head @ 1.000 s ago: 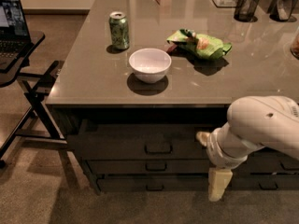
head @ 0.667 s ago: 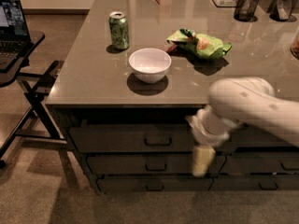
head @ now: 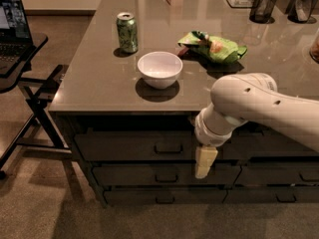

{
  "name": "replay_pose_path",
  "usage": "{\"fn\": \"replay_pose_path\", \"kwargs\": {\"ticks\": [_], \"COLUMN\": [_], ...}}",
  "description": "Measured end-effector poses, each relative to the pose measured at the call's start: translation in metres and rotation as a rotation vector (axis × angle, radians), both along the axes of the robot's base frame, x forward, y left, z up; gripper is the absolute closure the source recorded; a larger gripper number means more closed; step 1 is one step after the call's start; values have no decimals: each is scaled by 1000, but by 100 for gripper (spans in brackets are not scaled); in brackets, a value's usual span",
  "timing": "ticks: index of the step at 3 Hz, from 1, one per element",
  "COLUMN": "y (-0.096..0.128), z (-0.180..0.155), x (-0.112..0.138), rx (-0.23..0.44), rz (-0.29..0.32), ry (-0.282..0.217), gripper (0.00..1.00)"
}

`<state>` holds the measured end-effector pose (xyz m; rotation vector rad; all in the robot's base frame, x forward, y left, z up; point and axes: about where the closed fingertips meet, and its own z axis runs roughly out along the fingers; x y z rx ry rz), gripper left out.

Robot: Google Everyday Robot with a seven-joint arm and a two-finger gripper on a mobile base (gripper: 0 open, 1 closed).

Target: Close top drawer

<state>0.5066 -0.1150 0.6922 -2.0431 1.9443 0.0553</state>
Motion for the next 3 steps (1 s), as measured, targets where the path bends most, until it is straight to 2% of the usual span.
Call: {"fn": "replay_pose_path", "kwargs": {"ticks": [1, 2, 3], "y": [-8, -45, -48], "z": [-8, -20, -19], "x": [-11, -50, -51], "rx": [0, 11, 8], "rz": [29, 42, 52], "ry": [51, 118, 111], "gripper": [0, 0, 0]}}
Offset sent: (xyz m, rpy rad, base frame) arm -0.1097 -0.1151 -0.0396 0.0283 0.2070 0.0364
